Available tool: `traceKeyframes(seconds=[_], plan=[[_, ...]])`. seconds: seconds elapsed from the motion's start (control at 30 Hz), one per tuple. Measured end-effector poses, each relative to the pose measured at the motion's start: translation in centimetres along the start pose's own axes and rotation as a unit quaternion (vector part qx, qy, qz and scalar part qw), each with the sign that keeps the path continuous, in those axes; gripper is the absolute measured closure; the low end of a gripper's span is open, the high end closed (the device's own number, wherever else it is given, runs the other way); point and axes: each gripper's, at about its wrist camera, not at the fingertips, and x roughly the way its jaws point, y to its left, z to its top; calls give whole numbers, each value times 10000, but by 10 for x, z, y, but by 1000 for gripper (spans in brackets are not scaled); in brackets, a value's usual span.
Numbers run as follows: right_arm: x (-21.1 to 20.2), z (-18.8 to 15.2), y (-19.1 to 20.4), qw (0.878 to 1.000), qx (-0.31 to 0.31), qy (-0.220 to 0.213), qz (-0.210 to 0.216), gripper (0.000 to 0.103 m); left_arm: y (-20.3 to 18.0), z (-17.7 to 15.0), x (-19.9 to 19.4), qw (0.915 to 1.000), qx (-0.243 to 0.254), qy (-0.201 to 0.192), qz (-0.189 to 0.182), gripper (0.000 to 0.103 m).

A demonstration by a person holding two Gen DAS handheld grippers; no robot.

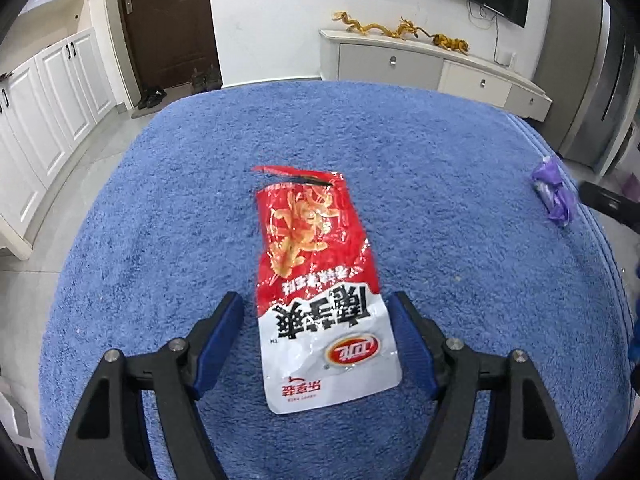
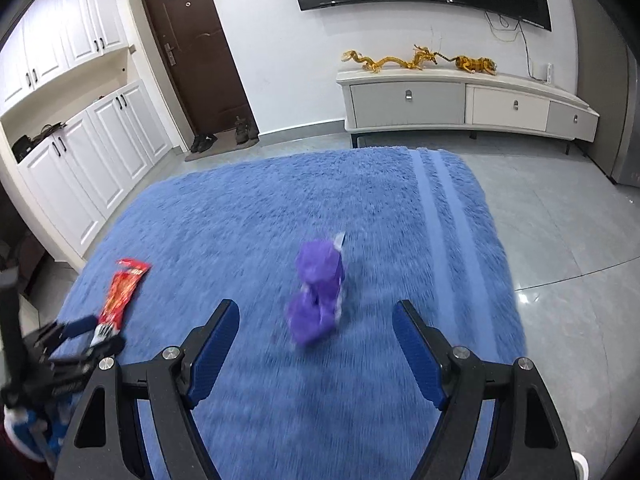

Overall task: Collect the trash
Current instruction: 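Grasp the red snack packet with the left tool while the right grasps the purple wrapper, then lift the packet and purple wrapper and carry them over the trash bin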

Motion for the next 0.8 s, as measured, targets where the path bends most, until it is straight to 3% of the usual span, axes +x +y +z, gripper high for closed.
traceKeyframes(seconds=[0.17, 0.23, 0.27, 0.3, 0.37, 0.63, 0.8], plan=[[26, 9, -8, 9998, 145, 115, 58, 26, -3, -4, -3, 9999, 88, -114, 48, 46], [30, 8, -8, 9997, 161, 167, 37, 39, -6, -5, -4, 9997, 152, -155, 75, 48], [33, 6, -9, 9996, 183, 216, 28, 51, -7, -5, -4, 9997, 171, -169, 82, 50], [34, 5, -9, 9995, 189, 243, 29, 54, -7, -6, -4, 9997, 176, -177, 56, 51], [31, 3, -10, 9996, 167, 239, 33, 70, -6, -7, -5, 9997, 159, -181, -39, 55], [-1, -23, -8, 9992, 255, 133, 282, 74, 6, -6, -8, 9995, -61, -205, -217, 67], [-24, -43, 4, 9987, 213, 123, 437, 74, 2, -10, -18, 9994, 45, -305, -172, 74]])
